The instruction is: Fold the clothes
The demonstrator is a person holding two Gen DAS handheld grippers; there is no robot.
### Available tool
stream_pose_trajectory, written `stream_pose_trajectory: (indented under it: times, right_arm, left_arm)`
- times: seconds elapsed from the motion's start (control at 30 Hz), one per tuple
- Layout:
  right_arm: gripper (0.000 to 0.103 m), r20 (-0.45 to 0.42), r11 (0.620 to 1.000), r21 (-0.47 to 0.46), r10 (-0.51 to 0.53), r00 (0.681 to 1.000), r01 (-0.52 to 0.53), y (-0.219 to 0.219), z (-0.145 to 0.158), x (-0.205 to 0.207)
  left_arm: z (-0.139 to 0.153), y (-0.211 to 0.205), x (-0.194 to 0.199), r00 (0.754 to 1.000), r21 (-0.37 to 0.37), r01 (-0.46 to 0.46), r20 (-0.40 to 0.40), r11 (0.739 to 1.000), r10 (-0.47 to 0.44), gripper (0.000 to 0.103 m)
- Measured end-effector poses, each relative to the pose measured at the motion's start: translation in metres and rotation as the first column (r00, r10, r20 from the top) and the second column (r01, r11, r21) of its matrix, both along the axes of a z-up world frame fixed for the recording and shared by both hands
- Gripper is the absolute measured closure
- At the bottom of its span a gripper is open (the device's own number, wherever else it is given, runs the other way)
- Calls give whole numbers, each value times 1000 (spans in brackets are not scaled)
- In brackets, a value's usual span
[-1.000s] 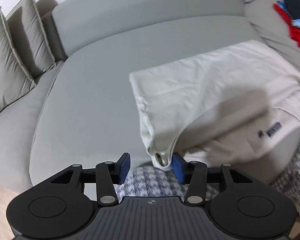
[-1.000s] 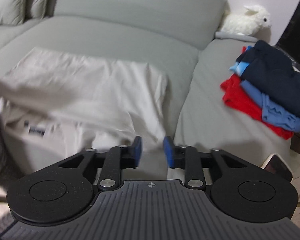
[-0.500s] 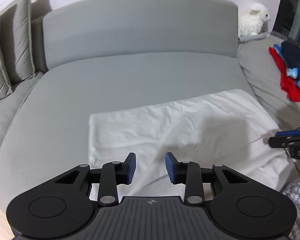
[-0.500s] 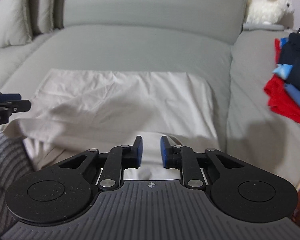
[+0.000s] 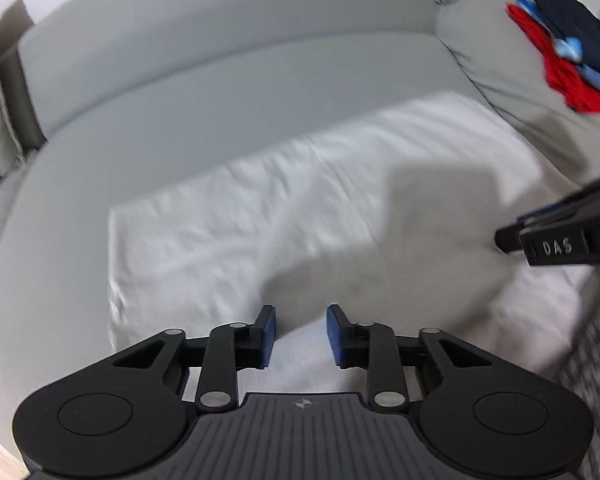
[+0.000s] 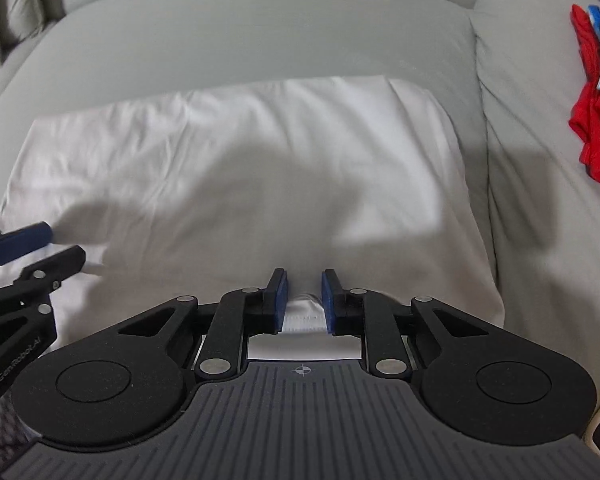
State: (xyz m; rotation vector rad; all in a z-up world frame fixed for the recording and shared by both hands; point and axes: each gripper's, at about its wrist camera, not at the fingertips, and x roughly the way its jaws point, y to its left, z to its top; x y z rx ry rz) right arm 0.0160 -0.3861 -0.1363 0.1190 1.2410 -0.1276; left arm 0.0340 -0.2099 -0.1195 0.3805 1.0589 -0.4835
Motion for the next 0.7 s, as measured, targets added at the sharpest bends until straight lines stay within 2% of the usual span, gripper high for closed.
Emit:
stream_pose_trajectory:
  times: [0.1, 0.17, 0.23, 0.3, 0.37, 0.5, 0.57, 0.7]
  right_arm:
    - [75, -30, 998, 24, 64, 998, -63, 6, 10, -20]
    - [75, -59, 992, 71, 112, 992, -108, 7, 19, -41]
    - [75, -78, 986, 91, 149, 986, -142, 6, 27, -64]
    - [75, -70, 985, 82, 155, 985, -149, 5, 36, -77]
    - [75, -36, 986, 78, 151, 988, -148, 2, 47, -89]
    - [75, 71, 991, 84, 95, 993, -101, -5, 60, -81]
    - [76, 103, 994, 83, 55, 993, -64, -6, 61, -63]
    - [78, 81, 995, 96, -12, 997, 4, -10, 47, -24]
  left_arm:
    - [4, 5, -15, 997, -3, 57, -58, 998, -57, 83]
    - [8, 15, -35, 982, -17, 123, -144, 992, -125, 83]
    - [12, 23, -49, 970, -27, 160, -183, 987, -162, 83]
    - [20, 31, -59, 974, -47, 157, -161, 987, -162, 83]
    - [30, 35, -59, 988, -85, 116, -97, 990, -124, 82]
    - [37, 26, -39, 999, -107, 24, 23, 994, -21, 82]
    - [35, 20, -25, 999, -120, -28, 35, 992, 32, 81]
    - [24, 11, 1, 994, -105, -107, 15, 989, 109, 79]
